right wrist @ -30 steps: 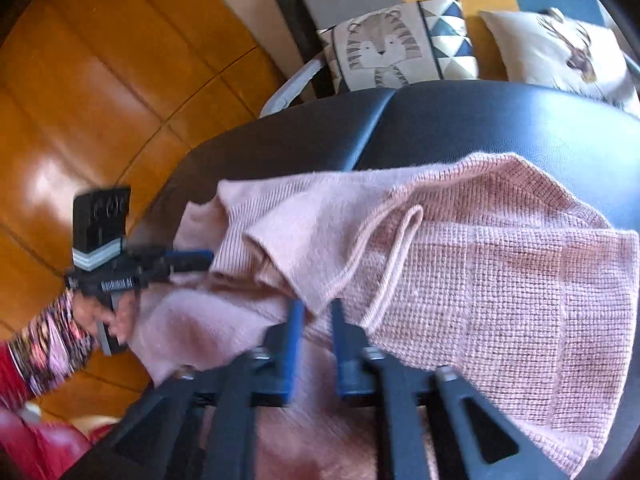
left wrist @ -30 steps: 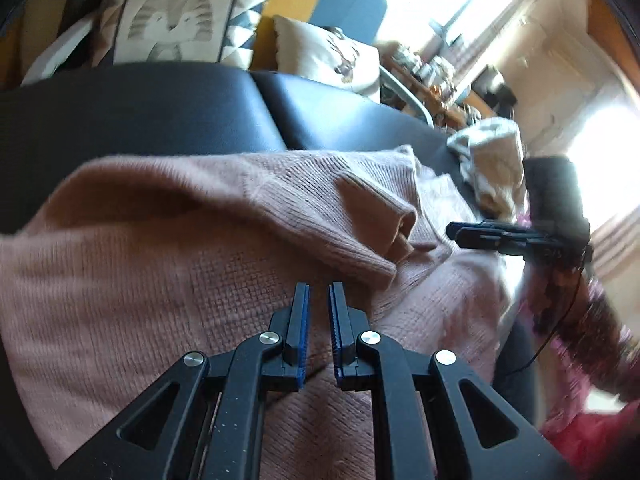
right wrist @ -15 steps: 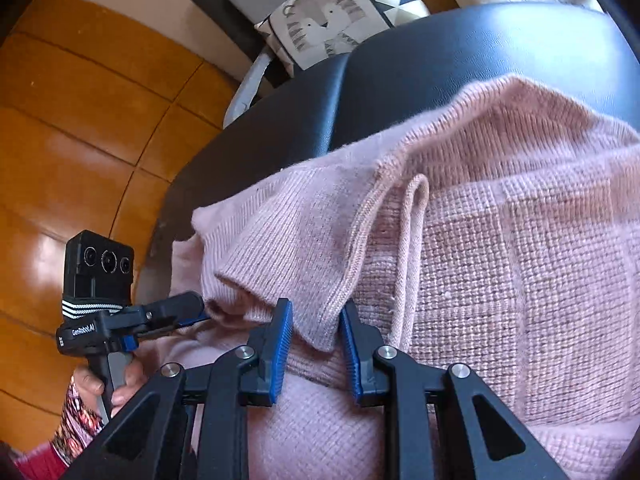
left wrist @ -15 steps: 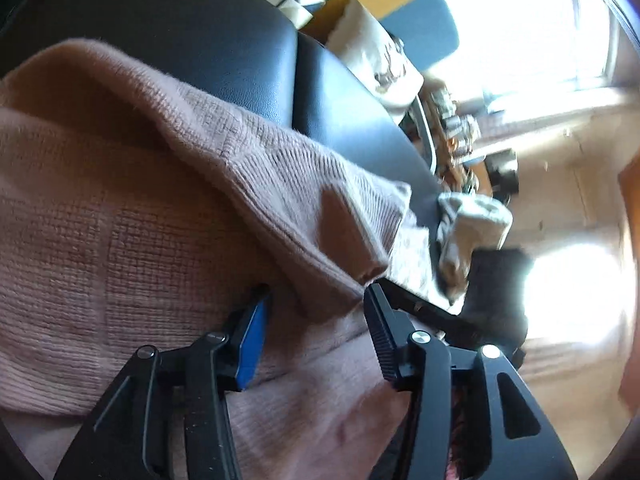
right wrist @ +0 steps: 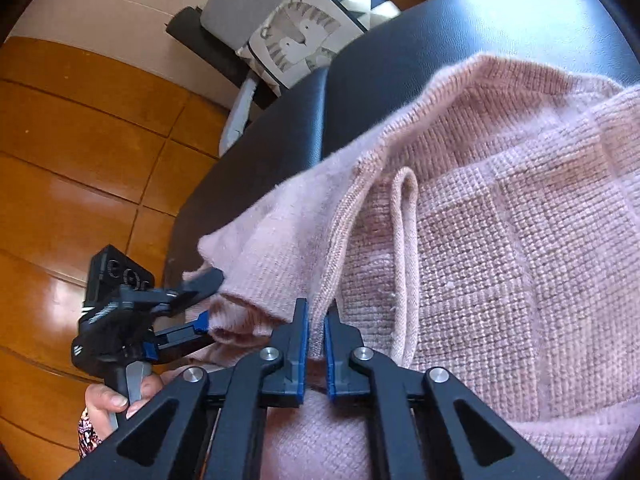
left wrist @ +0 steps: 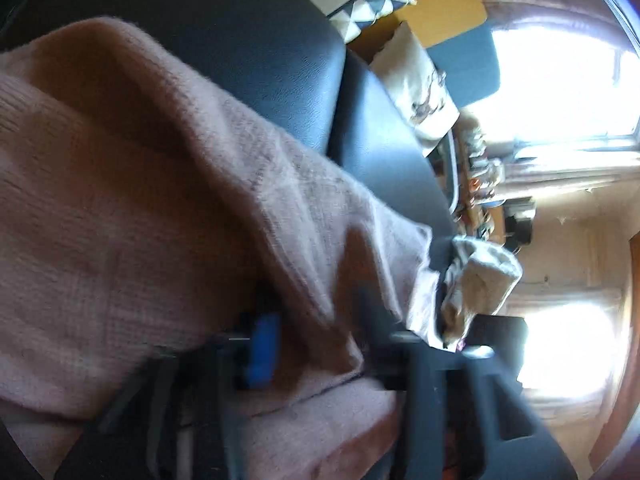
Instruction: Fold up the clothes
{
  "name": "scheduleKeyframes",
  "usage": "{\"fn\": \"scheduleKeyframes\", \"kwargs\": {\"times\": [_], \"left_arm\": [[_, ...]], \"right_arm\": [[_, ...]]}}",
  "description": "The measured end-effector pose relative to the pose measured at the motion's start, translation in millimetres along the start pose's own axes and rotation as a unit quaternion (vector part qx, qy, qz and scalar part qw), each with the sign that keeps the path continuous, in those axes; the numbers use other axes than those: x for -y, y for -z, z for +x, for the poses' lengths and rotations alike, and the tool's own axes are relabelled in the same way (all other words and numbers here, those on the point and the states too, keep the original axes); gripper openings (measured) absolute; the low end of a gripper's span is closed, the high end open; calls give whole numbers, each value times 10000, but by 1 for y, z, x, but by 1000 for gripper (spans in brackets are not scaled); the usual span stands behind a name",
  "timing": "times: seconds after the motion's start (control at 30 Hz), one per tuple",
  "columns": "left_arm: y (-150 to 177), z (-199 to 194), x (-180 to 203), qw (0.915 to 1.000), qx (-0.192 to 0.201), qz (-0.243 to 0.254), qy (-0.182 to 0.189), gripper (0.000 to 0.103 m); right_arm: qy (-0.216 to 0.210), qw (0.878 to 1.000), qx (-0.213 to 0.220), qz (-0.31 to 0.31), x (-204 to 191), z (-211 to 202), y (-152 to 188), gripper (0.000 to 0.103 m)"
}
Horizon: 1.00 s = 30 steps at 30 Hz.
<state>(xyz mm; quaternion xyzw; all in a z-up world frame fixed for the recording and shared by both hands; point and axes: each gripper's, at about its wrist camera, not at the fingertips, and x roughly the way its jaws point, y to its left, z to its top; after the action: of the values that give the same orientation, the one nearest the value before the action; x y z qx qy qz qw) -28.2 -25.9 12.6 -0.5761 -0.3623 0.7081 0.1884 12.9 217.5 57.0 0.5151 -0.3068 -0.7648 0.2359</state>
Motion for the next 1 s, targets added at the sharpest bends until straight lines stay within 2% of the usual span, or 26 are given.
{"fn": "scheduleKeyframes", "kwargs": {"times": [0.17,0.27,0.33,0.43,0.47,0.5,0.57,0.6,0.7,0.83,0.87,0.9,0.93,0.97,1.0], "left_arm": [[8,-32,-5,9985,81,540,-72,12],[11,-31,-19,9965,106,634,-528,11],[14,-22,-30,9987,-5,375,-357,11],[19,-12,-29,9993,-88,26,353,12],[20,-10,-28,9982,-108,-77,586,20],[20,-8,-27,9974,-82,-202,694,38],[20,-7,-26,9954,-5,-465,838,63],[19,-7,-25,9948,39,-529,868,70],[15,-9,-20,9947,173,-604,813,76],[12,3,-6,9991,185,-280,240,77],[13,5,-1,9997,213,-110,97,76],[14,7,3,9996,248,83,-44,58],[16,9,6,9990,220,294,-238,36],[17,12,4,9987,54,396,-311,6],[18,14,2,9991,-127,356,-210,6]], "right_arm": [[151,9982,180,-555,-13,-32,7,5],[220,9977,88,-641,-9,-34,11,5],[374,9973,-9,-632,-5,-29,14,5],[378,9981,-94,-487,6,-16,18,5],[402,9979,-38,-501,7,-14,19,5],[417,9978,-7,-512,5,-12,17,5],[417,9979,21,-491,6,-13,17,5],[396,9981,26,-476,7,-13,18,5],[324,9985,55,-433,11,-15,20,5],[306,9984,114,-465,12,-15,22,5],[324,9982,124,-480,11,-15,22,5],[344,9981,133,-496,10,-15,22,5],[364,9980,141,-505,9,-15,23,5],[406,9976,137,-547,6,-16,22,5],[448,9972,132,-591,3,-16,22,5]]}}
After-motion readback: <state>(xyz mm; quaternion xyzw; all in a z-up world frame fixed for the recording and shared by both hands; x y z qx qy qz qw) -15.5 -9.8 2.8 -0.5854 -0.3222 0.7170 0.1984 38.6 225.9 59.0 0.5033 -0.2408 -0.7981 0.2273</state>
